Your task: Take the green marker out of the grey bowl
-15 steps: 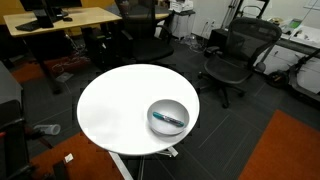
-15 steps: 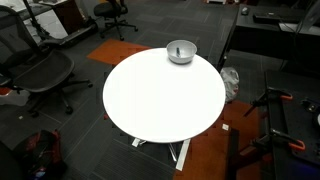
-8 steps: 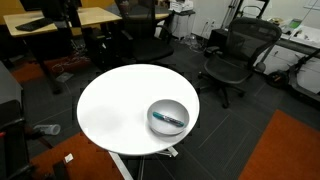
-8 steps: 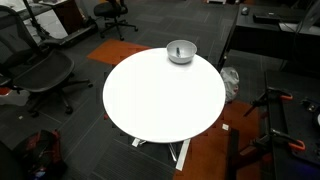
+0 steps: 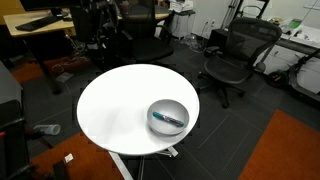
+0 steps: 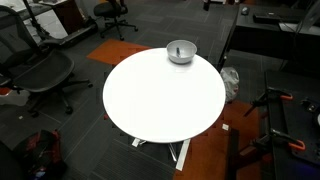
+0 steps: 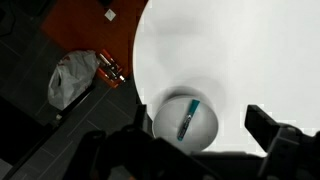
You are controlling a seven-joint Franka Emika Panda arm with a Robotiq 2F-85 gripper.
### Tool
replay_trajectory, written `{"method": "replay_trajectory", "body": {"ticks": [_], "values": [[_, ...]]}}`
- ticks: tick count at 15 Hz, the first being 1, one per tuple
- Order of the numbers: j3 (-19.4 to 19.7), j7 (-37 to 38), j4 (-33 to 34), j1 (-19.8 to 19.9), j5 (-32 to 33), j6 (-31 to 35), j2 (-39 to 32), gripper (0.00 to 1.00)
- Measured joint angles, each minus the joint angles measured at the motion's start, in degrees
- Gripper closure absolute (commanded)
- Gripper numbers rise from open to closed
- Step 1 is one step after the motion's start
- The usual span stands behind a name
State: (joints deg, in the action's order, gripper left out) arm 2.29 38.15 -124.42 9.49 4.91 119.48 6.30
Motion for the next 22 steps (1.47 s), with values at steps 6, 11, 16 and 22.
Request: {"method": "replay_trajectory", "body": {"ticks": [6,11,16,22], "values": [[2.78,9.73,2.54,-0.01,1.99,6.82,-7.69,0.00],[3.88,14.59,4.99,-0.48,2.91,9.75,-13.72,0.00],[5.63,15.61,7.73,-1.04,2.88,11.19,-19.42,0.00],[7.10,14.30,10.82,-1.03,0.70,11.84,-24.67,0.00]]}}
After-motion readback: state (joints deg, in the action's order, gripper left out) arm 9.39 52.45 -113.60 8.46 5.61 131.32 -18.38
